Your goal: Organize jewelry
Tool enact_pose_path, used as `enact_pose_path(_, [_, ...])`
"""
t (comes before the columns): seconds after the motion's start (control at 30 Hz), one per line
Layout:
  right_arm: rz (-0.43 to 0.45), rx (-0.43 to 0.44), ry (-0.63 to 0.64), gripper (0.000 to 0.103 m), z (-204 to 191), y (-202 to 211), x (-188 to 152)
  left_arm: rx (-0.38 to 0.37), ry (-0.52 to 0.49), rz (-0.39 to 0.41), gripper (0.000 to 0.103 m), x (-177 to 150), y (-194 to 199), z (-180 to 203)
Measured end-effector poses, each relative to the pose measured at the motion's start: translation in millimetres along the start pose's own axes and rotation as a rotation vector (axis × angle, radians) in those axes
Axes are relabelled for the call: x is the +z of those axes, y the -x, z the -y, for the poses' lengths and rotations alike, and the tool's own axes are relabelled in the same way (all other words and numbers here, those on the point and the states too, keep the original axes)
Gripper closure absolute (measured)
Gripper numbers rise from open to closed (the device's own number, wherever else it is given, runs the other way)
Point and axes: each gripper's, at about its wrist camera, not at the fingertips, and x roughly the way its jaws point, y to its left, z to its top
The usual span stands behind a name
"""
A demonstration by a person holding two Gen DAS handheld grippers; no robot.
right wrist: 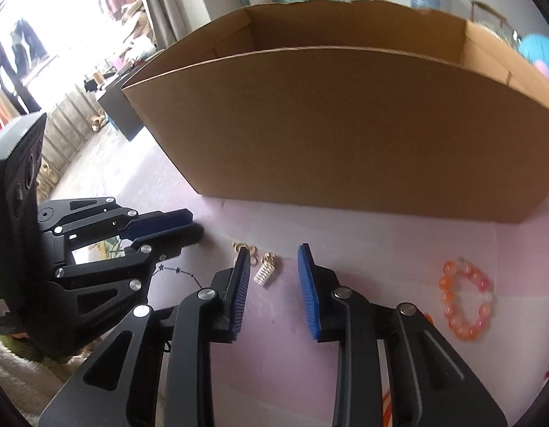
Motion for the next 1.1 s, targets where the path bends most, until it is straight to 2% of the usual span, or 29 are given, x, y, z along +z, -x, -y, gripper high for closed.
enact_pose_path(0.1, [0.001,-0.026,0.025,0.078,-7.8,-6.6,1.6,-0.001,0.002,0.0,0.091,0.2,0.6,-0.8])
enact_pose_path(0.17, [-0.004,-0.034,0.039,0.086,-11.4,-10.4,3.2,0.0,0.0,-0.001,0.091,0.3,0.5,-0.9])
enact_pose_path(0.43, [-0.013,-0.065,0.093,0.097,-17.6,-11.1,4.1,-0.002,0.0,0.0,0.091,0.4,0.0,-0.3])
enact_pose_path(0.53, [-0.013,-0.068,0.098,0.098,-17.9,-9.3,3.4,-0.001,-0.001,0.003,0.091,0.5,-0.6,0.4])
enact_pose_path(0.9, [0.057,-0.009,-0.063,0.1,18.5,29.3,4.6,-0.009,0.005,0.009,0.091,-1.5,0.3,-1.3])
enact_pose_path(1.1, [0.068,0.007,-0.073,0.1,23.9,40.1,-5.3,-0.008,0.003,0.002,0.091,-1.3,1.5,-2.5])
